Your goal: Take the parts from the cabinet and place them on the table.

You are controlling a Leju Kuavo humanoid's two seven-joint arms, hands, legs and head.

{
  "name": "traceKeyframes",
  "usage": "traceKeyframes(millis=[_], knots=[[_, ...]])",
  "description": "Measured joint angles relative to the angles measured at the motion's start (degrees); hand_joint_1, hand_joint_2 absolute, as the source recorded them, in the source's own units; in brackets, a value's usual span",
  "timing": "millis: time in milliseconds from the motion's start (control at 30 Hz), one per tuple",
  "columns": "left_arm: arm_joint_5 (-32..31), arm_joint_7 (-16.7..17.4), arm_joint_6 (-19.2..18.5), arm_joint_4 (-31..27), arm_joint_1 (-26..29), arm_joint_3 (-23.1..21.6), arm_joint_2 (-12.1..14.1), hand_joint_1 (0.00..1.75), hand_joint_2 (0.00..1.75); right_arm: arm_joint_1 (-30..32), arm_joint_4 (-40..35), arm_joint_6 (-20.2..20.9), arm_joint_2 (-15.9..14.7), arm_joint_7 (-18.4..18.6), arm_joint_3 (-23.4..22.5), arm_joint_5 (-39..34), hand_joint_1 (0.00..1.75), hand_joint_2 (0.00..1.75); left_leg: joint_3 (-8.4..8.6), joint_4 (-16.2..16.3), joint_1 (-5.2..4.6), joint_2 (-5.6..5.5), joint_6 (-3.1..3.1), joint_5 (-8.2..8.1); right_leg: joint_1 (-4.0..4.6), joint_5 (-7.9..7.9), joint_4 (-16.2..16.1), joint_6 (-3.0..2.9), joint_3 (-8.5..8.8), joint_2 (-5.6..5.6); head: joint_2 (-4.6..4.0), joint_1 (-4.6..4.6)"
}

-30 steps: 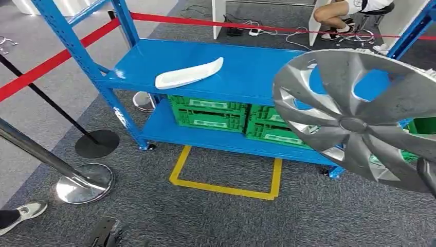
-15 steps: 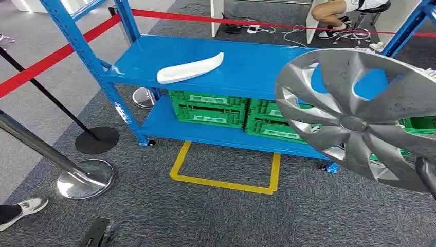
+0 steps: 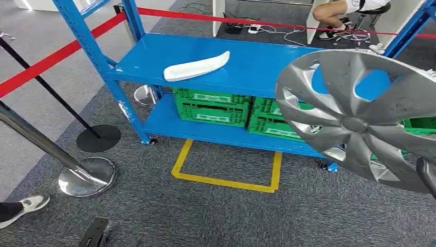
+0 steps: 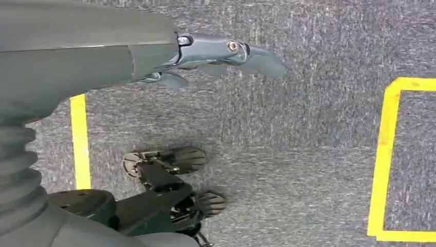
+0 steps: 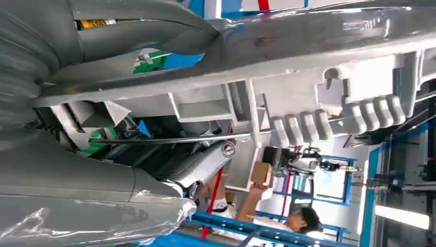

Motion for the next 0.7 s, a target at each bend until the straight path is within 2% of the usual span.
traceKeyframes(millis=[33, 67, 100, 167, 200, 233, 267, 300, 333, 367, 400, 467, 500, 533, 567, 600, 633, 667, 700], knots=[[-0.2, 0.0, 0.0, -0.1, 0.0, 0.1, 0.0, 0.00, 1.75, 0.1, 0.0, 0.0, 0.0, 0.0, 0.0, 0.0, 1.75, 1.75, -0.09, 0.0, 0.02, -0.06, 0.14, 0.09, 0.02, -1.54, 1.5, -0.02, -0.81, 0.02, 0.00, 0.13], [-0.3, 0.0, 0.0, -0.1, 0.0, 0.2, 0.1, 0.00, 1.75, 0.0, 0.0, 0.1, 0.0, -0.1, 0.0, 0.0, 1.75, 1.75, -0.18, 0.0, 0.06, -0.14, 0.31, 0.20, 0.05, -4.03, 4.9, -0.04, -2.05, 0.05, 0.00, 0.33], [-0.3, 0.0, 0.0, -0.2, 0.0, 0.3, 0.0, 0.00, 1.75, 0.1, 0.0, 0.2, 0.0, -0.1, 0.0, 0.0, 1.75, 1.75, -0.29, 0.0, 0.04, -0.22, 0.34, 0.25, 0.04, -6.92, 10.2, -0.01, -4.11, 0.05, 0.00, 0.24], [-0.3, 0.0, 0.2, -0.2, 0.1, 0.4, 0.0, 0.00, 1.75, 0.2, 0.0, 0.2, 0.0, -0.1, 0.0, 0.0, 1.75, 1.75, -0.60, 0.1, 0.01, -0.56, 0.28, 0.42, 0.05, -10.40, 18.6, 0.08, -7.38, 0.06, 0.00, 0.33], [-0.4, 0.0, 0.2, -0.2, 0.2, 0.4, 0.0, 0.00, 1.75, 0.2, 0.1, 0.2, 0.0, -0.1, 0.0, 0.0, 1.75, 1.75, -0.67, 0.1, 0.03, -0.80, 0.14, 0.51, 0.02, -10.37, 19.4, 0.11, -7.49, 0.04, 0.00, 0.26], [-0.5, 0.0, 0.2, -0.2, 0.3, 0.5, -0.1, 0.00, 1.75, 0.3, 0.1, 0.3, 0.0, -0.2, 0.0, 0.0, 1.75, 1.75, -0.69, 0.2, 0.14, -1.16, -0.02, 0.61, -0.02, -8.88, 17.2, 0.11, -5.91, 0.05, 0.00, 0.31], [-0.7, 0.0, 0.2, -0.2, 0.3, 0.5, -0.1, 0.00, 1.75, 0.2, 0.1, 0.3, 0.0, -0.2, 0.0, 0.1, 1.75, 1.75, -0.70, 0.2, 0.27, -1.56, -0.15, 0.65, -0.08, -7.01, 13.4, 0.12, -3.63, 0.08, 0.00, 0.26], [-0.8, 0.1, 0.2, -0.2, 0.2, 0.6, -0.2, 0.00, 1.75, 0.2, 0.1, 0.3, 0.0, -0.3, 0.0, 0.1, 1.75, 1.75, -0.72, 0.5, 0.54, -2.06, -0.54, 0.63, -0.24, -4.45, 7.0, 0.23, 0.13, 0.41, 0.00, 0.28], [-1.0, 0.1, 0.3, -0.2, 0.2, 0.7, -0.1, 0.00, 1.75, 0.1, 0.1, 0.3, 0.0, -0.3, 0.0, 0.2, 1.75, 1.75, -0.91, 1.0, 0.52, -2.41, -1.04, 0.44, -0.66, -4.08, 1.6, 0.68, 3.02, 2.29, 0.00, 0.33], [-1.0, 0.2, 0.3, -0.2, 0.2, 0.9, 0.0, 0.00, 1.75, 0.0, 0.3, 0.3, 0.0, -0.3, 0.2, 0.2, 1.75, 1.75, -1.35, 1.2, 0.30, -2.90, -1.50, 0.48, -0.41, -4.79, 1.5, 0.35, 3.51, 3.28, 0.00, 0.42], [-1.1, 0.2, 0.4, -0.3, 0.3, 0.9, 0.0, 0.00, 1.75, 0.0, 0.3, 0.3, 0.0, -0.4, 0.2, 0.2, 1.75, 1.75, -1.66, 1.4, 0.26, -3.15, -1.73, 0.77, -0.46, -4.35, 1.5, -0.45, 3.43, 2.22, 0.00, 0.17], [-1.1, 0.2, 0.4, -0.3, 0.4, 1.0, 0.1, 0.00, 1.75, 0.0, 0.3, 0.4, 0.0, -0.4, 0.3, 0.2, 1.75, 1.75, -2.03, 1.2, 0.40, -3.70, -2.23, 1.26, -0.18, -4.24, 2.0, -1.13, 2.92, 1.66, 0.00, 0.00], [-1.1, 0.2, 0.4, -0.3, 0.5, 1.0, 0.1, 0.00, 1.75, -0.1, 0.3, 0.4, 0.0, -0.4, 0.3, 0.2, 1.75, 1.75, -2.22, 1.3, 0.46, -3.99, -2.44, 1.26, -0.37, -4.11, 2.0, -1.65, 2.80, 1.23, 0.00, 0.02], [-1.1, 0.3, 0.4, -0.3, 0.6, 0.9, 0.2, 0.00, 1.75, -0.2, 0.2, 0.4, 0.0, -0.4, 0.4, 0.2, 1.75, 1.75, -2.55, 2.0, 0.47, -2.86, -2.78, 0.48, -0.41, -3.96, 1.9, -2.07, 2.79, 0.74, 0.00, 0.02], [-1.1, 0.3, 0.4, -0.5, 0.5, 1.0, 0.2, 0.00, 1.75, -0.2, 0.3, 0.4, 0.0, -0.4, 0.3, 0.2, 1.75, 1.75, -3.76, 4.6, 0.43, -1.58, -3.18, -1.60, -0.41, -3.89, 1.9, -2.43, 2.68, 0.28, 0.00, -0.42], [-1.1, 0.3, 0.4, -0.5, 0.4, 1.1, 0.2, 0.00, 1.75, -0.3, 0.3, 0.4, 0.0, -0.4, 0.3, 0.2, 1.75, 1.75, -5.82, 9.1, 0.55, -1.01, -3.48, -4.15, -0.34, -3.82, 1.9, -2.63, 2.49, -0.18, 0.00, -0.39], [-1.1, 0.3, 0.4, -0.5, 0.3, 1.1, 0.1, 0.00, 1.75, -0.3, 0.3, 0.4, 0.0, -0.4, 0.3, 0.2, 1.75, 1.75, -8.02, 13.8, 0.66, -0.72, -3.65, -6.33, -0.29, -3.74, 1.9, -2.78, 2.28, -0.71, 0.00, -0.41], [-1.1, 0.3, 0.4, -0.6, 0.4, 1.1, 0.0, 0.00, 1.75, -0.3, 0.3, 0.4, 0.0, -0.4, 0.4, 0.2, 1.75, 1.75, -9.87, 17.8, 0.73, -0.63, -3.74, -7.81, -0.25, -3.70, 1.9, -2.83, 2.08, -1.17, 0.00, -0.44], [-1.1, 0.3, 0.4, -0.6, 0.5, 1.1, 0.0, 0.00, 1.75, -0.3, 0.3, 0.4, 0.0, -0.4, 0.4, 0.2, 1.75, 1.75, -10.65, 19.5, 0.76, -0.61, -3.75, -7.96, -0.22, -3.66, 1.9, -2.88, 1.96, -1.66, 0.00, -0.41]])
